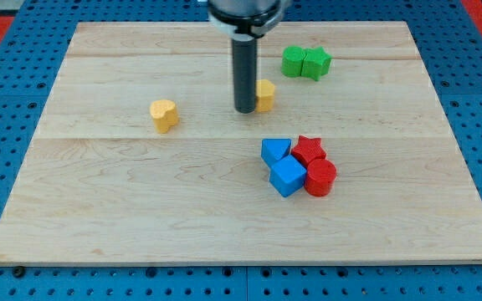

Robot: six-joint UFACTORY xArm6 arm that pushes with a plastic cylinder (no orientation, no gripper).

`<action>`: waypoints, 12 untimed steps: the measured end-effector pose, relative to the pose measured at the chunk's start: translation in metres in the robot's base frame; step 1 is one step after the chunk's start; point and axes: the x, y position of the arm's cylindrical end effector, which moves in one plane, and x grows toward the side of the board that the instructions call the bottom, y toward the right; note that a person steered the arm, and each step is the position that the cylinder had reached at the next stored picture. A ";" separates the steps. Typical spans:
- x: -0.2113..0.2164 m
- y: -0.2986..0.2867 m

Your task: Push yellow heart below green circle

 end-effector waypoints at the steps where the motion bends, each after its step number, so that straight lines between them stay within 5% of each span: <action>1: -0.012 0.027; 4: -0.049 0.065; 7: 0.108 -0.098; 8: 0.102 -0.170; 9: 0.042 -0.158; 12: -0.023 -0.070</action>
